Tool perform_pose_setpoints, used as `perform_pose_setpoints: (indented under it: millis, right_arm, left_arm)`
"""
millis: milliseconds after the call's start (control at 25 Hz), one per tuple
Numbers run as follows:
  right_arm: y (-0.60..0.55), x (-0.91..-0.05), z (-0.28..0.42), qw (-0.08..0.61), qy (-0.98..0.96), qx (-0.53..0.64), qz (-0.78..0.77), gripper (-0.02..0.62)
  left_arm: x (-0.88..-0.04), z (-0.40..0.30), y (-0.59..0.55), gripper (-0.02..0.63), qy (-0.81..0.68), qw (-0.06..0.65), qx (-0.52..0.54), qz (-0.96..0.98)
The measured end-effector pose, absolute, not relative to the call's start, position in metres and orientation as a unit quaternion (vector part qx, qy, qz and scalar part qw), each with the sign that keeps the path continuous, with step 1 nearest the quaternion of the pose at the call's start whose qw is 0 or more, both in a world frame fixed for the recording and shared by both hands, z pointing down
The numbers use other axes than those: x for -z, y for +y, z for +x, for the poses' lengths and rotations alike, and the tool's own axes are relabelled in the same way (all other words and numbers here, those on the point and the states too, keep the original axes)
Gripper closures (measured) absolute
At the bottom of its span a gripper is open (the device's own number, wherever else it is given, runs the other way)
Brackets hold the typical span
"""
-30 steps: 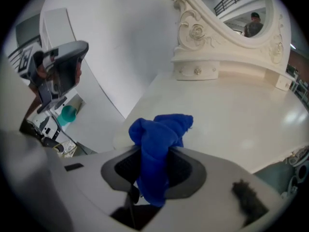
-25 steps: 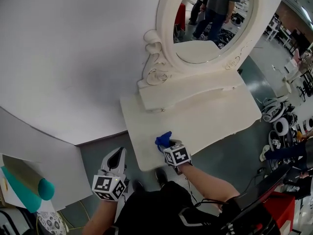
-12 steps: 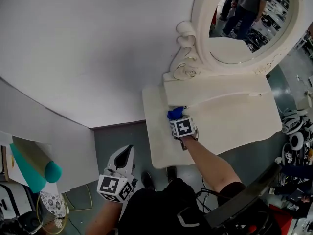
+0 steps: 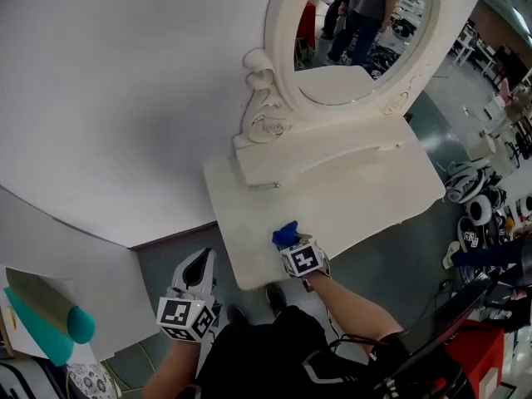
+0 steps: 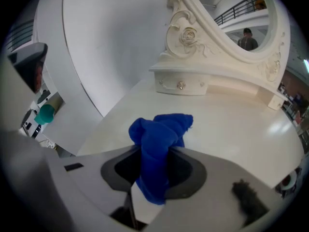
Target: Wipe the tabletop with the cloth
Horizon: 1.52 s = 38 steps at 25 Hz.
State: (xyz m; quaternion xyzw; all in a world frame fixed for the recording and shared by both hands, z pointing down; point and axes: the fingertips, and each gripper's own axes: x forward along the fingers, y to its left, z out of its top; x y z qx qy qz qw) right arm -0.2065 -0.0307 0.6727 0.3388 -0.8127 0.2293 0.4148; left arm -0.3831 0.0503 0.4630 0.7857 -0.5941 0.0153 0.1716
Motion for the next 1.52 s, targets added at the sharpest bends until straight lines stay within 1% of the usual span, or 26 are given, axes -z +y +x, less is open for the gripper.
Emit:
perform_pose_setpoints:
  millis: [240, 480, 560, 760, 960, 1200, 1400, 1520]
  right_arm:
    - [0.018, -0.673, -0.167, 0.415, -0.803, -0.254, 0.344, 0.46]
    - [0.05, -0.672, -0.146, 0.43, -0.803, -0.263, 0.319, 0.46]
    - [0.05, -0.669, -0.143, 0.425, -0.805, -0.274, 0.31, 0.46]
    - [-0.013, -0.646, -0.159, 0.37, -0.829, -0.255, 0.333, 0.46]
    - [-0.106, -0.639, -0.193, 0.347, -0.839, -0.235, 0.346, 0.459]
    - [-0.17, -0.662, -0.222, 0.373, -0.838, -0.21, 0.338, 0.459]
    - [-0.169, -0.67, -0.231, 0.387, -0.847, -0.177, 0.318, 0.459]
    - [-0.154, -0.672, -0.224, 0.395, -0.844, -0.183, 0.313, 0.459]
  left_arm:
    - [-0.464, -0.361, 0.044, 0.598, -0.567, 0.169, -0.014, 0.806]
    - [-0.457, -0.345, 0.037, 0.598, -0.555, 0.162, -0.009, 0.816]
    - [-0.455, -0.342, 0.037, 0.597, -0.554, 0.159, -0.01, 0.817]
    - [-0.455, -0.349, 0.041, 0.597, -0.571, 0.159, -0.012, 0.805]
    - [-0.458, -0.359, 0.046, 0.597, -0.605, 0.163, -0.024, 0.779]
    - [-0.46, -0.376, 0.049, 0.597, -0.649, 0.168, -0.032, 0.741]
    - [-0.464, -0.38, 0.055, 0.597, -0.677, 0.177, -0.032, 0.714]
    - [-0.464, -0.374, 0.047, 0.597, -0.679, 0.175, -0.029, 0.713]
